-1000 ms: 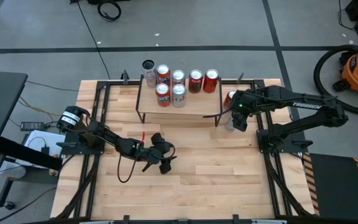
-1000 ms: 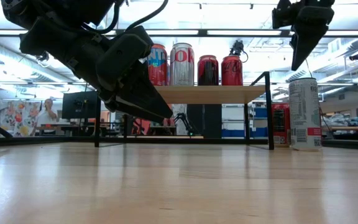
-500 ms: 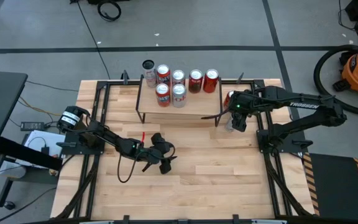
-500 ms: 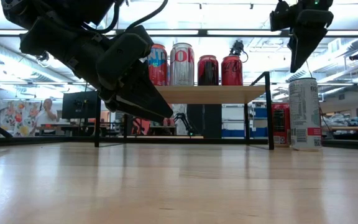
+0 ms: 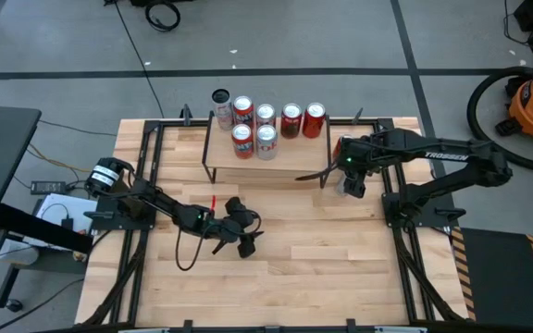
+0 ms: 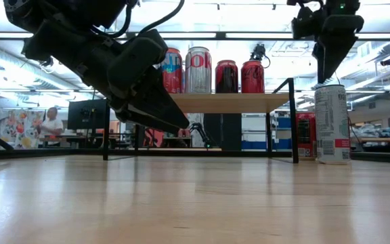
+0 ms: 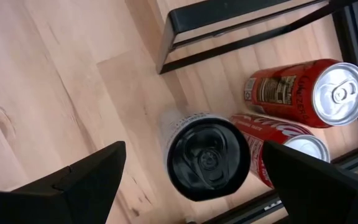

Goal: Place canned beverage on shelf
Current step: Move the white soda can to the middle right of the table

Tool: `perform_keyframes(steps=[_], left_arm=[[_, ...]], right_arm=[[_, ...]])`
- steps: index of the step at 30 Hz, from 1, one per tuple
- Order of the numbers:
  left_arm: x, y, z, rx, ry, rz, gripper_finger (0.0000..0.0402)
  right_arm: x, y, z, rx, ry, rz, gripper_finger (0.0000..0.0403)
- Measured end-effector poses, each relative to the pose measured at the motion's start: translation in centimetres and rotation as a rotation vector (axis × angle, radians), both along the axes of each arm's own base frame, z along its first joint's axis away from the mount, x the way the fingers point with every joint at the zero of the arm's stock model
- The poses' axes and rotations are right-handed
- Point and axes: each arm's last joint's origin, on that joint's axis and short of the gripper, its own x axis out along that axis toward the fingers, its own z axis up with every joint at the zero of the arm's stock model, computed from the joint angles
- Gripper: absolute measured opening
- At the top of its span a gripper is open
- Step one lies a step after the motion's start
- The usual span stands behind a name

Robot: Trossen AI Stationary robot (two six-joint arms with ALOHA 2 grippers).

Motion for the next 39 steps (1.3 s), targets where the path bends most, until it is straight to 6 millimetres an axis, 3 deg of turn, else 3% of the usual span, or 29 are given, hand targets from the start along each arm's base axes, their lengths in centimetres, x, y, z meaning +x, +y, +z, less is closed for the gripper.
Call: perform_keyframes(steps=[20,32,39], left_arm=[[0.0,0.0,0.0,-0.002,0.001,-0.005,0.0274],[0.0,0.0,0.0,-0.003,0.001,-0.006,0.0274],[0.0,0.0,0.0,-0.002,0.001,-0.006,0.0274]], right_arm=[[0.3,-0.4,-0.2,-0.024,0.017,-0.009,0.0387],[2.0,-1.4,-2.4,-0.020,0.175,-0.031,0.0386],[2.9,-1.6,-3.6,0.031,0.237,-0.005,0.0345]])
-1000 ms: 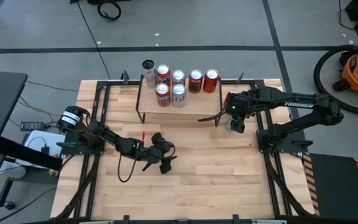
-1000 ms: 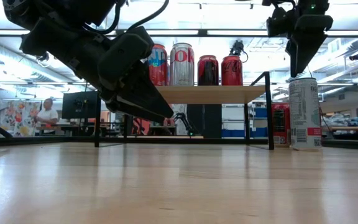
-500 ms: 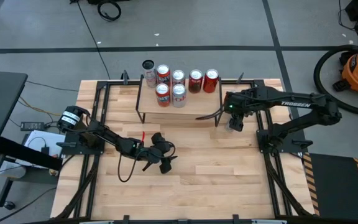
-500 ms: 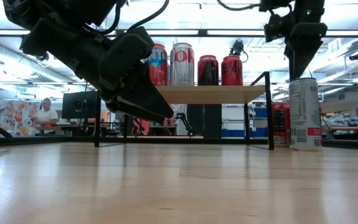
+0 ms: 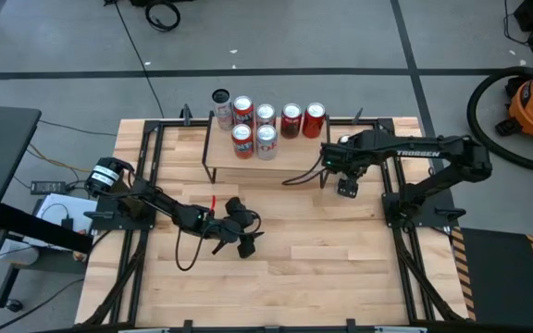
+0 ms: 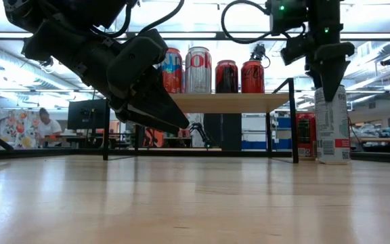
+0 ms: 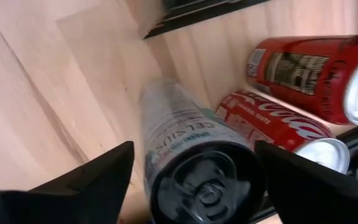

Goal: Place canned beverage on shelf
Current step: Move the white soda can to the middle right of the table

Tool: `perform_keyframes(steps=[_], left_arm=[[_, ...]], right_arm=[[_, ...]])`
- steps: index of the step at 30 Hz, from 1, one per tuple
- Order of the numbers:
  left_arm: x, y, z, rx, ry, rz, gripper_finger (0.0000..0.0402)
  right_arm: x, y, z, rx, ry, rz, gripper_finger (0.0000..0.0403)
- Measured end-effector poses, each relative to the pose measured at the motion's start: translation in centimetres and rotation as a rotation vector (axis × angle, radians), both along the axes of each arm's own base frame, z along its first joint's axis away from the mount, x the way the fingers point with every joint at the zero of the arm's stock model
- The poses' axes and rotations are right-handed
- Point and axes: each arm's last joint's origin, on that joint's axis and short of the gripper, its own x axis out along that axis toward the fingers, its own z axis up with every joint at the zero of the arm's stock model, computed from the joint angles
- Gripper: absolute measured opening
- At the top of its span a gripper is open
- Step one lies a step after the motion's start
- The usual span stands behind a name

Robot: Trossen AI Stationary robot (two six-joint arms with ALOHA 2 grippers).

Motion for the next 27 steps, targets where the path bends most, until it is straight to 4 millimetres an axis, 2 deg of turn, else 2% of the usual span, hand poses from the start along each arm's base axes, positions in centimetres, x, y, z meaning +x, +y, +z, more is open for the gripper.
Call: perform_keyframes(steps=[8,18,27], left_arm=[[0.0,0.0,0.0,0.000,0.000,0.000,0.0274],[0.0,0.0,0.1,-0.003,-0.007,0.000,0.0274],[0.6,-0.4,1.0,-0.019,-0.101,-0.071,0.0274]], right_arm=[[0.0,0.6,0.1,0.068,-0.017,0.023,0.0271],[1.3,3.4,-0.1,0.120,-0.095,0.074,0.0280],[2.4,5.4,0.1,0.172,-0.206,0.120,0.0282]])
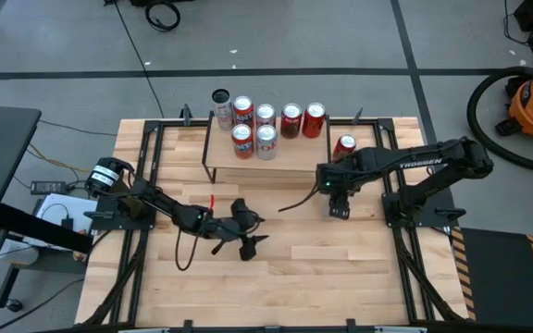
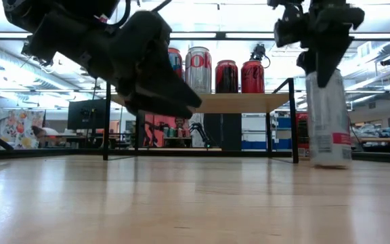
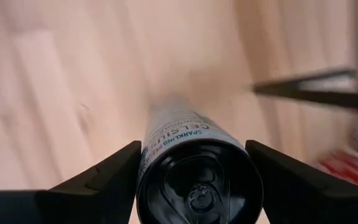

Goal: Place canned beverage on shelf
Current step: Move the white soda can to the middle right of the table

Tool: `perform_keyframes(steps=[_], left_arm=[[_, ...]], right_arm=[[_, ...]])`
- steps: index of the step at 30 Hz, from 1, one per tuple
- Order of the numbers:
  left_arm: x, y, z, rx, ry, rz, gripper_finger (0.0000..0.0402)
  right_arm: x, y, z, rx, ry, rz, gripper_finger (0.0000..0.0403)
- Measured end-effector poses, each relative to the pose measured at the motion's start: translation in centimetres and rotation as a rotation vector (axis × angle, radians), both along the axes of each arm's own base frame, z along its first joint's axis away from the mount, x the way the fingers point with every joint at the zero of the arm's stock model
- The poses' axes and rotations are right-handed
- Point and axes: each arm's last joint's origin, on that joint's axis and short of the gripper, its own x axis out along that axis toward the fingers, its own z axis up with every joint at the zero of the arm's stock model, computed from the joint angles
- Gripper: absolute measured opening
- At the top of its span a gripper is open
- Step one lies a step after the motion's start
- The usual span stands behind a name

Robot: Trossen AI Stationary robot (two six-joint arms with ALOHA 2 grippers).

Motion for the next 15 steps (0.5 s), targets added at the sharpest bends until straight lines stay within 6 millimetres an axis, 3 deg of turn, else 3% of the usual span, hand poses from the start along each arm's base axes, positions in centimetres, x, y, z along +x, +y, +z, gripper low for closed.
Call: perform_keyframes(steps=[9,15], left_arm=[[0.2,-0.1,0.5,0.022,-0.047,-0.020,0.0274],[0.3,-0.1,0.7,0.018,-0.073,-0.019,0.0274]], right_arm=[[2.0,2.4,-0.3,0.030,-0.137,0.150,0.0283],[3.9,3.9,-1.1,-0.001,-0.104,0.226,0.0283]])
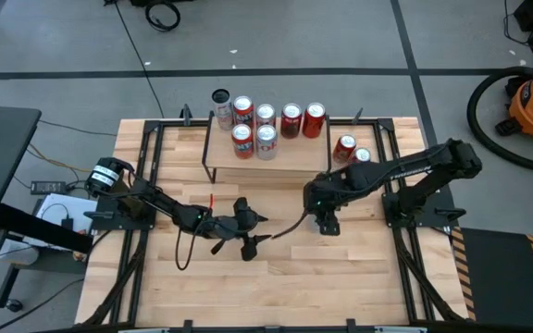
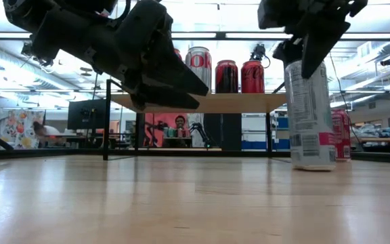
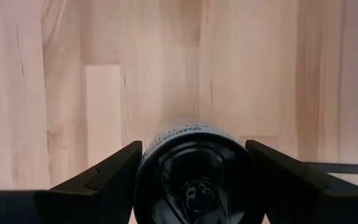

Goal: Place canned beverage on shelf
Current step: Move the white soda can to the middle right of the table

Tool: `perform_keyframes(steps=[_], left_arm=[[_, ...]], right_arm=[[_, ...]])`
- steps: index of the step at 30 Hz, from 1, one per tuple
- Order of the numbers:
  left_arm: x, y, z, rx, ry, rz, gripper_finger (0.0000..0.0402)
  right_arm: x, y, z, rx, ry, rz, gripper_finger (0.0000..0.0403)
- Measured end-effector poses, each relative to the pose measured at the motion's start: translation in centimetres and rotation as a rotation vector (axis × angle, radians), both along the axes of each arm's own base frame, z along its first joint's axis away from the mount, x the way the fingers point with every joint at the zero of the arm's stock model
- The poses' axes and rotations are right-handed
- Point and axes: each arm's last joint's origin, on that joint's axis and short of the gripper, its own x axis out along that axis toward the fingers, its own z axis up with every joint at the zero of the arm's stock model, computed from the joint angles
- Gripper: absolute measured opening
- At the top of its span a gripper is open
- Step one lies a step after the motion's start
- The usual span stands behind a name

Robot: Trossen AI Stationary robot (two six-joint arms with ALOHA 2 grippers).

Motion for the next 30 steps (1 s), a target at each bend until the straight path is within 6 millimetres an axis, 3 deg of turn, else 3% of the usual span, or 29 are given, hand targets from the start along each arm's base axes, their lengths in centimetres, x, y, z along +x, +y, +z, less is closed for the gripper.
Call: perform_keyframes(steps=[10,30], left_arm=[[0.0,0.0,-0.1,0.005,0.010,0.000,0.0274],[-0.1,0.0,-0.2,0.007,0.023,-0.001,0.0274]], right_arm=[[2.5,1.7,1.3,-0.061,-0.010,0.102,0.0283],[2.6,1.7,0.8,-0.080,0.022,0.115,0.0287]])
